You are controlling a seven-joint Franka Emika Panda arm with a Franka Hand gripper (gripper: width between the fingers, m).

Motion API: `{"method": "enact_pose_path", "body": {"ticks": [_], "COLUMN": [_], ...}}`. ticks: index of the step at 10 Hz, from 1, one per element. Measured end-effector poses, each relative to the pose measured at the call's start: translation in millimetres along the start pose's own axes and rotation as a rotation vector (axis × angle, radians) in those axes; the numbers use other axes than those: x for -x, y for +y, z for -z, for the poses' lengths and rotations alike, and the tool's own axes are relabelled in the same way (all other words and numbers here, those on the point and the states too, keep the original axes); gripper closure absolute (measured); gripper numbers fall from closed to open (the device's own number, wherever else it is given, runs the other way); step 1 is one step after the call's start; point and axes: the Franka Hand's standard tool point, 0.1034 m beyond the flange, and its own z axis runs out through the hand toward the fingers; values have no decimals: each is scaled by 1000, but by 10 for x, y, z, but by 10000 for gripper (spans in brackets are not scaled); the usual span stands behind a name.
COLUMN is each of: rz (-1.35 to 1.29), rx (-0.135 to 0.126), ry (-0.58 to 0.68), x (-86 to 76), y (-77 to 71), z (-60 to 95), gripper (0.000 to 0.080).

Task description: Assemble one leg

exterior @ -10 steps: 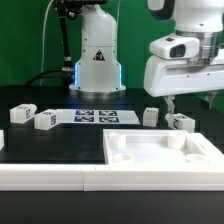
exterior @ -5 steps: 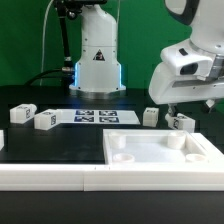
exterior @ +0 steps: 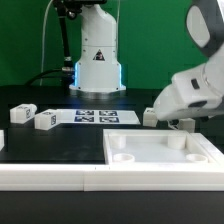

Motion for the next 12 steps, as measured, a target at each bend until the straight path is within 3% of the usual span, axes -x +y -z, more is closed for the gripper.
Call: {"method": "enact_pose_path", "body": {"ticks": [4, 6, 11, 12], "rz": [1, 1, 1, 10], "rx": [-3, -3, -3, -16], "ry": [4, 4, 4, -18], "x": [-40, -40, -40, 34], "y": [-14, -13, -12, -9], "z": [-6, -6, -5, 52], "gripper": [167, 514, 510, 510]}}
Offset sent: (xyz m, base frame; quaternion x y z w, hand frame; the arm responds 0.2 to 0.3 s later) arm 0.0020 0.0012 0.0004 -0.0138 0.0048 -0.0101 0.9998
